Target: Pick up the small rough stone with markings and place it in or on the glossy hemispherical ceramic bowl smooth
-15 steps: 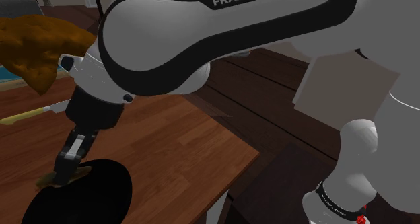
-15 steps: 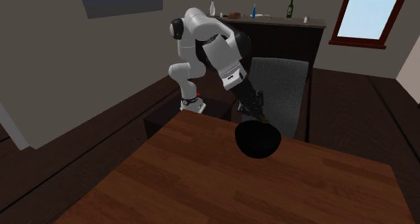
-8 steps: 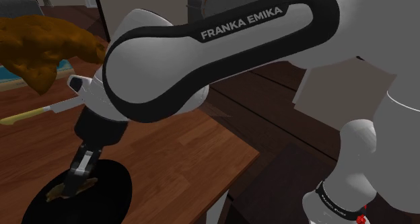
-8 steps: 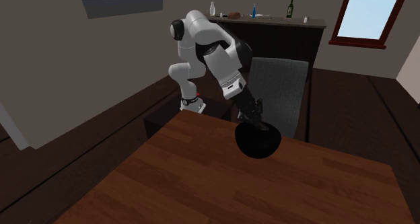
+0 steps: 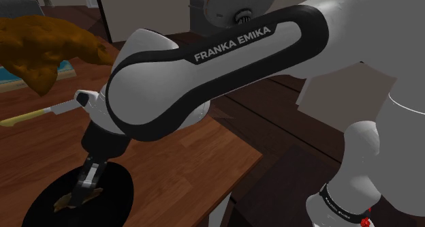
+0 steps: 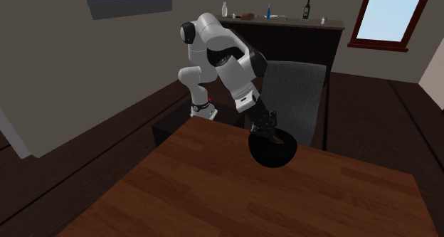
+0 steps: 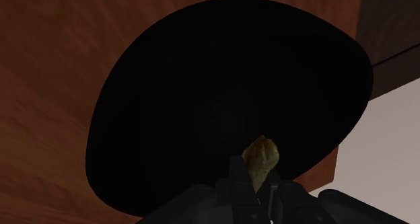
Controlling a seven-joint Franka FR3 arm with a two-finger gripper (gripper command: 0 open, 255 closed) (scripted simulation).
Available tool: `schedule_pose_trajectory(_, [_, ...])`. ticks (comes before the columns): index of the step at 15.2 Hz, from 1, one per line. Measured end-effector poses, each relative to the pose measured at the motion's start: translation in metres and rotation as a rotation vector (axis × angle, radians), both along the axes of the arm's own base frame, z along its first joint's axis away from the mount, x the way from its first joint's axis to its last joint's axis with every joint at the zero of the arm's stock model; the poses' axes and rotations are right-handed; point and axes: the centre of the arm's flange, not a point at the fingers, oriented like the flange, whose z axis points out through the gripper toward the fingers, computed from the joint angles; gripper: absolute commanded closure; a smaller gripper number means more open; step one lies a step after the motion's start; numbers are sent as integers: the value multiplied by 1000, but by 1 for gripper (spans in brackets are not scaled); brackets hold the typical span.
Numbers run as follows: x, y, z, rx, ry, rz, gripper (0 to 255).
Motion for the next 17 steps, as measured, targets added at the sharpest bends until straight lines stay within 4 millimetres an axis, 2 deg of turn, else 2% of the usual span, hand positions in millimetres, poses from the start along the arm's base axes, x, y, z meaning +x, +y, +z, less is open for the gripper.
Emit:
schedule_pose_trajectory(3, [0,0,0,0,0,0,255])
schedule_pose_trajectory(4, [0,0,0,0,0,0,0])
schedule_pose_trajectory(10, [0,0,0,0,0,0,0])
schedule_pose_trajectory(14, [3,-22,29,1,-1,0,0])
schedule_pose_trajectory(17, [2,-30,38,1,-1,0,0])
